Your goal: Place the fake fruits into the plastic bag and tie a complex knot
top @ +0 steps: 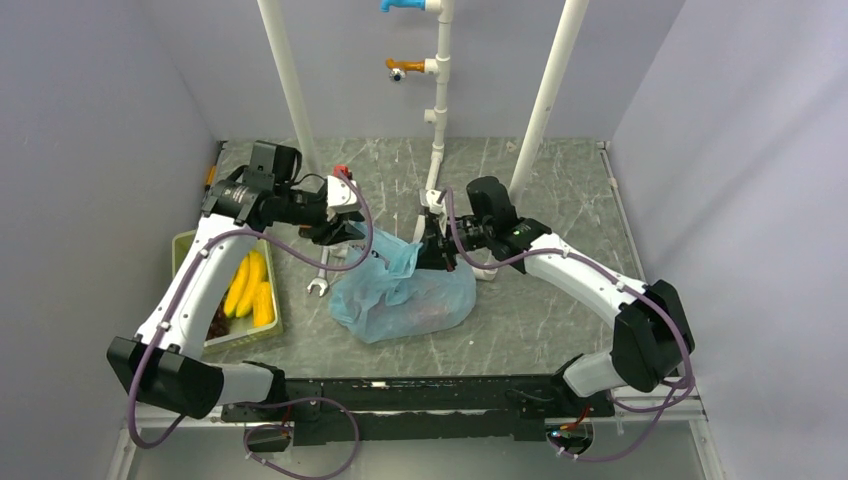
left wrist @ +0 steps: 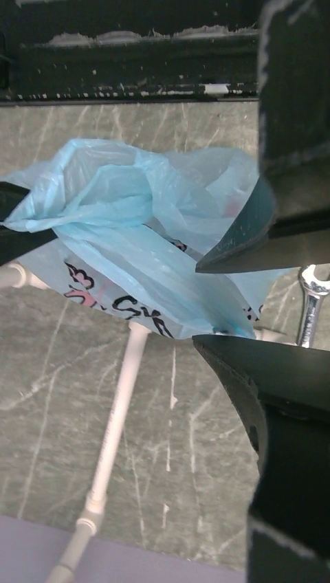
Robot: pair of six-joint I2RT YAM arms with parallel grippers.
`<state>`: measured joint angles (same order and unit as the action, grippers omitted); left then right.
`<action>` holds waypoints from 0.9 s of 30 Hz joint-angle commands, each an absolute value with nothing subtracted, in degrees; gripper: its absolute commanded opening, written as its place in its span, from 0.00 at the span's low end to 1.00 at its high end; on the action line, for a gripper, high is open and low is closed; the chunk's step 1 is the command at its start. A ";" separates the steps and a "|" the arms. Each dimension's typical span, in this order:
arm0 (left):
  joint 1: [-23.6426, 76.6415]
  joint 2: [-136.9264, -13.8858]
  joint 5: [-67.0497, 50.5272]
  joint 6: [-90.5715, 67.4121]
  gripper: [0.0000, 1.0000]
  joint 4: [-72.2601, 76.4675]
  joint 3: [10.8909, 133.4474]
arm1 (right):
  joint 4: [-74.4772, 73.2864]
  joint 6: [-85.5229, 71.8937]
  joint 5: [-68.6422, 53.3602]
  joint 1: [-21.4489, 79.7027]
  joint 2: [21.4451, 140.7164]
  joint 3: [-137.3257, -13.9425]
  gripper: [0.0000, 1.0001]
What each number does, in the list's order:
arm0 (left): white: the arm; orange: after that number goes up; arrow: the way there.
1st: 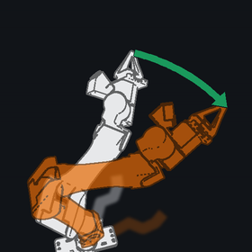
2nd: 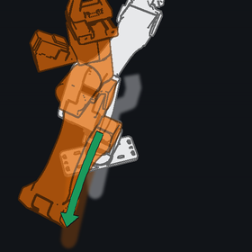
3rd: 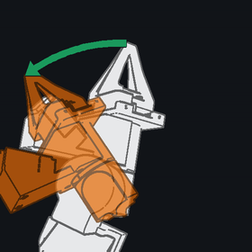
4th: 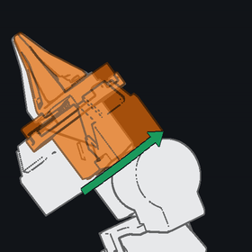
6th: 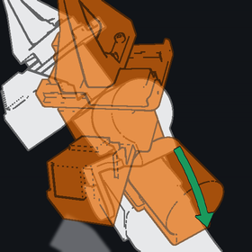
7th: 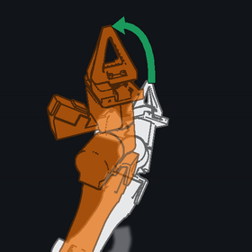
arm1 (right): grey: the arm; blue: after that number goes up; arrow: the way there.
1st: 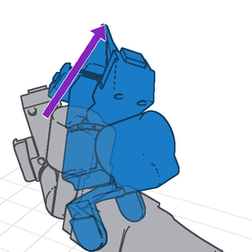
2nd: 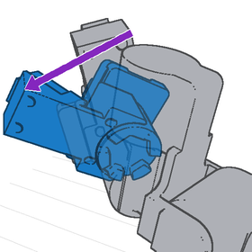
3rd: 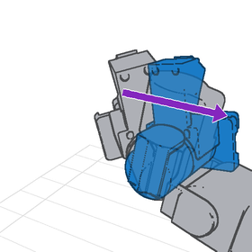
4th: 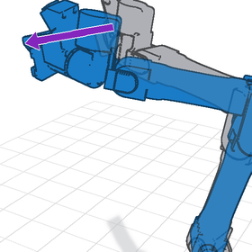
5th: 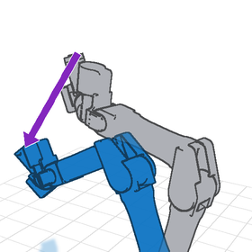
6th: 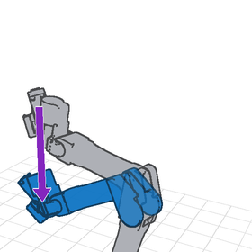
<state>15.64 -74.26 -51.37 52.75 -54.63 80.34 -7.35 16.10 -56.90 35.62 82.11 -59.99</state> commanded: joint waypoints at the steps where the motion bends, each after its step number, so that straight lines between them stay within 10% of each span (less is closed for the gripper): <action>1: 15.91 -76.60 -57.74 55.79 0.41 -59.91 84.05 | -6.56 18.57 -58.68 35.72 79.18 -58.77 0.00; 5: 15.91 -77.53 -56.90 56.96 0.30 -61.69 85.07 | -6.79 18.60 -58.78 35.77 78.81 -58.43 0.00; 9: 15.86 -77.44 -55.05 56.08 0.62 -60.95 83.93 | -5.95 18.27 -59.09 35.76 78.01 -57.53 0.00; 12: 15.87 -76.59 -53.25 54.35 0.65 -57.96 82.00 | -6.32 18.25 -59.63 35.77 78.16 -57.92 0.00; 19: 15.55 -77.35 -58.55 52.83 0.02 -60.64 86.57 | -8.48 19.51 -58.96 35.62 78.40 -57.62 0.02; 27: 14.74 -75.78 -56.88 48.89 0.00 -58.60 88.56 | -12.12 21.94 -58.79 34.33 77.71 -54.41 0.10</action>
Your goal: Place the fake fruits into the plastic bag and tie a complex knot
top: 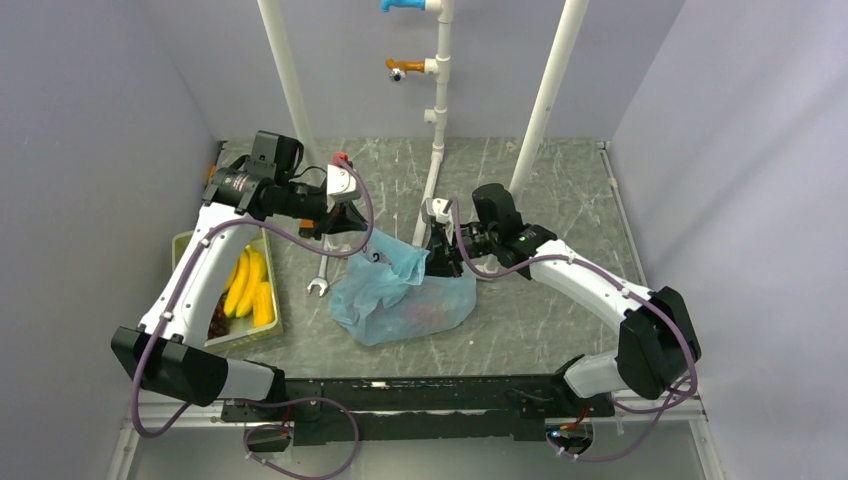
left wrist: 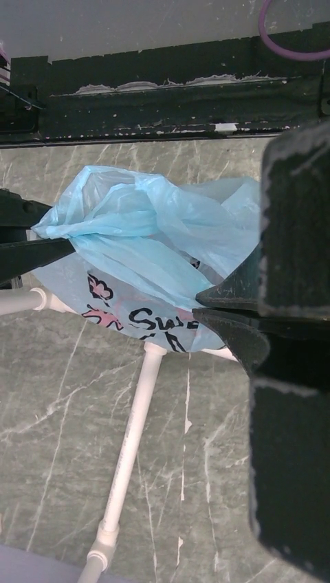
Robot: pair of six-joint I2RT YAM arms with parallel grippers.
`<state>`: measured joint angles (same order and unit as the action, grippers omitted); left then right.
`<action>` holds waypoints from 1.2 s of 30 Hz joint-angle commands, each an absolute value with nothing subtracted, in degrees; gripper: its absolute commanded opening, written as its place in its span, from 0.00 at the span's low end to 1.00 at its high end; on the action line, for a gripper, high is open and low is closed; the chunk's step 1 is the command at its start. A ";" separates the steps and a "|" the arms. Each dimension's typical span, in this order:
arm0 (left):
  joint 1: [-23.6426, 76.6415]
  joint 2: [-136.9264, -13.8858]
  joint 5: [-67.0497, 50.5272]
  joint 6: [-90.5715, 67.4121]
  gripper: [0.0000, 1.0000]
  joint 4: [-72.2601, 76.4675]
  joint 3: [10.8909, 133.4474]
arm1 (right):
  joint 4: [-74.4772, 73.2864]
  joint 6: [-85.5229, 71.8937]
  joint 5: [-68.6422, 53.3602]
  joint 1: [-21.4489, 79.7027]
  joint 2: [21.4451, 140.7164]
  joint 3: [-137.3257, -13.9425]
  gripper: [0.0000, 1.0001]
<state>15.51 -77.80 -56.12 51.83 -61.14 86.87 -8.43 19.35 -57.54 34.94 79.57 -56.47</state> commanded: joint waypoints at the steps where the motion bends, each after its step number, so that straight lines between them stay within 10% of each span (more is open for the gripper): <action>1: 14.76 -75.52 -56.53 48.41 0.00 -57.95 88.33 | -12.20 21.97 -58.69 34.18 77.56 -54.07 0.10; 17: 29.33 -67.14 -66.95 17.85 0.00 -44.27 76.59 | -9.12 1.50 -52.64 34.02 84.86 -61.47 0.00; 29: 50.16 -63.42 -29.25 16.92 0.00 -27.68 48.65 | -3.35 -20.17 -49.52 33.02 85.49 -61.59 0.00; 36: 42.00 -65.75 -14.19 13.01 0.00 -18.42 45.56 | -4.88 -22.63 -52.78 32.52 83.28 -59.34 0.00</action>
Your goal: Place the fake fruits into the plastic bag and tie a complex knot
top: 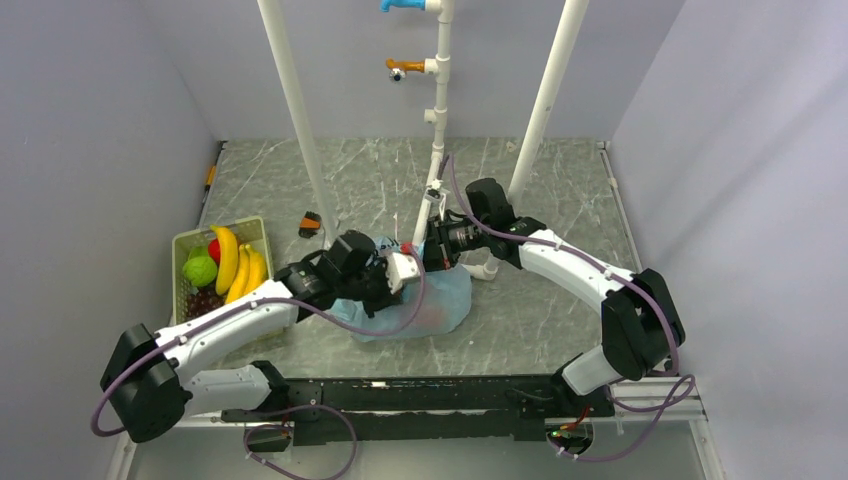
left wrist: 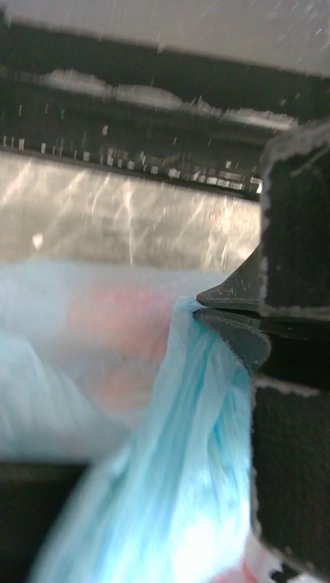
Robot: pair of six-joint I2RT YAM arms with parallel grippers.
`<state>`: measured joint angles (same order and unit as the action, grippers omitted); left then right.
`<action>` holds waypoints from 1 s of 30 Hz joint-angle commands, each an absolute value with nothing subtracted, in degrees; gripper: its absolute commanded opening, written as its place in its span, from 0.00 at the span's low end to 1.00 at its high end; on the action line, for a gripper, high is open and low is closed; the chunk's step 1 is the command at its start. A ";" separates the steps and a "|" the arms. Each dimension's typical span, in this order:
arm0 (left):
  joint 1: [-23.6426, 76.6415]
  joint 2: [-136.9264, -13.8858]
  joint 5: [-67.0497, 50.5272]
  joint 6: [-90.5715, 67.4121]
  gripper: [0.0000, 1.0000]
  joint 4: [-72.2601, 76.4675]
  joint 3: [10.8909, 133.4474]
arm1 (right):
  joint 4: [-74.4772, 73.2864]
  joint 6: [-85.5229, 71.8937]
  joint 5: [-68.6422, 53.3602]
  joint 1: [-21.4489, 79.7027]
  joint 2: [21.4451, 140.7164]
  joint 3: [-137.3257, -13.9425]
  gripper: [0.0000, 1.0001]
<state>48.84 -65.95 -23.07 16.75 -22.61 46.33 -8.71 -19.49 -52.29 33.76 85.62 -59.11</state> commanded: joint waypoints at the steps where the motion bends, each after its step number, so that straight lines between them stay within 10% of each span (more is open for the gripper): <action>1: 38.60 -65.29 -16.87 12.18 0.00 -17.10 45.65 | -5.80 -21.80 -52.88 32.51 82.73 -58.76 0.00; 14: 30.93 -59.85 -41.40 6.64 0.00 -8.86 42.89 | -0.53 -24.02 -54.79 33.42 80.89 -55.26 0.00; 21: 30.79 -65.52 -26.64 -7.68 0.00 -4.17 40.86 | 7.34 -28.41 -57.45 33.92 77.40 -52.30 0.00; 30: 29.17 -69.43 -40.02 -16.26 0.00 12.28 39.68 | -1.98 -15.89 -57.15 41.45 75.70 -54.19 0.00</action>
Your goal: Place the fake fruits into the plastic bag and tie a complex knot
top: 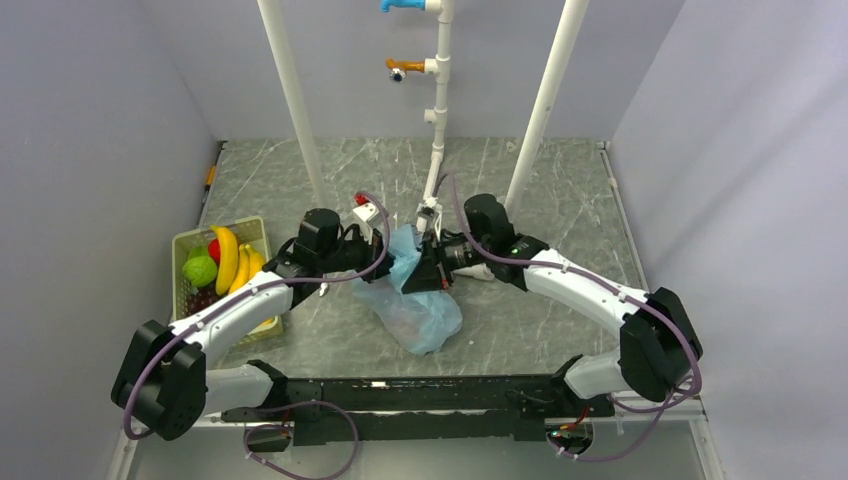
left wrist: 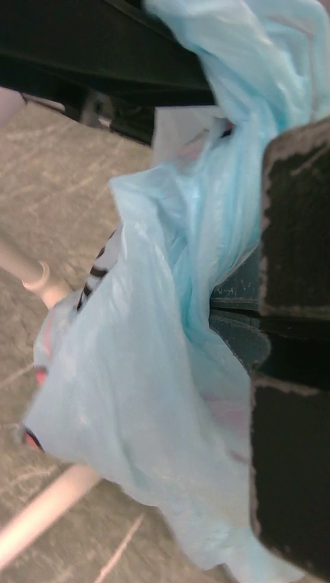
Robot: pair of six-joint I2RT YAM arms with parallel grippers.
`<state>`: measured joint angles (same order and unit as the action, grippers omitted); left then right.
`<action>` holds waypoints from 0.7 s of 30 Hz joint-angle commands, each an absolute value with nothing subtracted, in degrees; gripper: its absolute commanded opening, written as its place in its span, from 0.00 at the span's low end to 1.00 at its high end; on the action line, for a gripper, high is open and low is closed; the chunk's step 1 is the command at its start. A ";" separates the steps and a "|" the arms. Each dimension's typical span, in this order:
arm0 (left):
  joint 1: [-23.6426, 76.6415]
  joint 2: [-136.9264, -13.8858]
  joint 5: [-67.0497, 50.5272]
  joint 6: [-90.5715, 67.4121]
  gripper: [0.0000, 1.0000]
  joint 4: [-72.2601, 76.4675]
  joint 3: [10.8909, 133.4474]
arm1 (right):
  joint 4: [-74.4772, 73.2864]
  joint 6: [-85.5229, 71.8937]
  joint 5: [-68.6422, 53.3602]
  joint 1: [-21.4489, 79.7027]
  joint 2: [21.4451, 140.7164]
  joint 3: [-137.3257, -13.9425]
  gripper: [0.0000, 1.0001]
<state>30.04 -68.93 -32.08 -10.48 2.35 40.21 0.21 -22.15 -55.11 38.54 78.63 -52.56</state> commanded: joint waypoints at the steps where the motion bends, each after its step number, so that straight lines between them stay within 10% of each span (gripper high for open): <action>1: 29.11 -69.05 -41.85 -16.69 0.00 12.07 39.34 | -3.16 -14.12 -57.27 41.39 75.52 -54.44 0.08; 5: 28.93 -65.26 -43.27 -15.68 0.00 9.43 36.52 | -18.75 -3.91 -55.69 38.96 72.85 -61.37 0.70; 9: 28.81 -62.52 -43.45 -14.58 0.00 7.04 34.98 | -26.79 1.09 -50.58 34.24 66.36 -64.89 0.83; 13: 28.81 -62.86 -43.24 -14.10 0.00 6.48 35.33 | -31.25 3.22 -47.03 31.56 62.88 -66.26 0.77; 18: 28.82 -65.37 -43.72 -15.84 0.00 8.18 35.83 | -25.39 3.54 -36.59 31.52 64.36 -63.08 0.22; 21: 28.74 -67.12 -43.65 -16.80 0.00 8.02 36.63 | -24.81 6.13 -33.14 31.99 70.07 -62.77 0.15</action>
<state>28.95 -65.19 -42.30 -14.85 6.31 34.83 -25.78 2.70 -41.43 31.73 63.61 -64.16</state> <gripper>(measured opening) 0.012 0.175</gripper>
